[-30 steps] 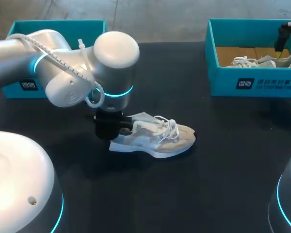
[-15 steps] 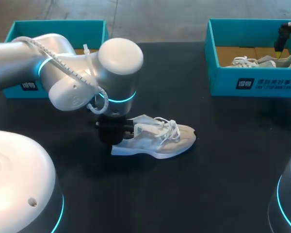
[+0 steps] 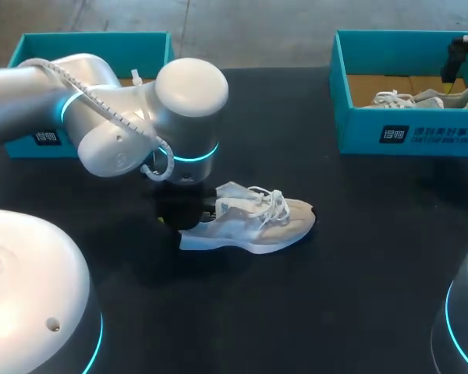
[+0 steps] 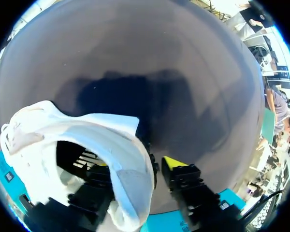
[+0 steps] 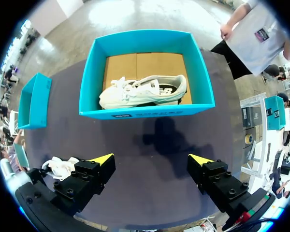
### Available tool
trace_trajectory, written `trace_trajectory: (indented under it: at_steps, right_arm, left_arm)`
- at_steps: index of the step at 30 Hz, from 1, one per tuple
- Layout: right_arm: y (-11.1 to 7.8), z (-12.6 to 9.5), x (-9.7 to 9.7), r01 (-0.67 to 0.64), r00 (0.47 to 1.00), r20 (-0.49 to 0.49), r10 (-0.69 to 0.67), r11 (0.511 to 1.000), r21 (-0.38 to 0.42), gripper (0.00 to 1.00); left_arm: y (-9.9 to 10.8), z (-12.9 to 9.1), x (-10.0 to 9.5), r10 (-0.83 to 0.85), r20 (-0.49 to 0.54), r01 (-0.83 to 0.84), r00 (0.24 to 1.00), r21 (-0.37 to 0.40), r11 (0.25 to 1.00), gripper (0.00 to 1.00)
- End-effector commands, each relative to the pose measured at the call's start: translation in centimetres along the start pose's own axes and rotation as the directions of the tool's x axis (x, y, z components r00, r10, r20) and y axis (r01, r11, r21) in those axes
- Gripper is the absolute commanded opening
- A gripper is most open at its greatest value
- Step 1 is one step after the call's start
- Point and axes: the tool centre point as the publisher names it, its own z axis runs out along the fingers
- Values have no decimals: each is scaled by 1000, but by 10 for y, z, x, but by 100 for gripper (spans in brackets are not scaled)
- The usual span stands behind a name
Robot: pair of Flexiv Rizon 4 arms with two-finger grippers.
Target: Take the shoe out of the shoebox, open the shoe tongue, remove and reinsert the insole, then place the shoe into the shoebox
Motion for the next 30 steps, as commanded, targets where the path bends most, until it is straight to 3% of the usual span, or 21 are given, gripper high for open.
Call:
trace_trajectory:
  at_steps: [1, 11, 22, 30]
  right_arm:
    - [-1, 0, 0, 0, 1000, 1, 0, 1000, -2, 100]
    - [-1, 0, 0, 0, 1000, 1, 0, 1000, -2, 100]
    - [-1, 0, 0, 0, 1000, 1, 0, 1000, -2, 100]
    - [-1, 0, 0, 0, 1000, 1, 0, 1000, -2, 100]
  left_arm:
    - [-1, -14, 12, 2, 46, -1, 999, -20, 1000, 100]
    - [4, -62, 19, 20, 171, -8, 985, -70, 998, 100]
    - [6, -110, 41, 22, 325, -7, 946, -48, 999, 100]
    - [8, -137, 56, 23, 375, -13, 927, -30, 999, 100]
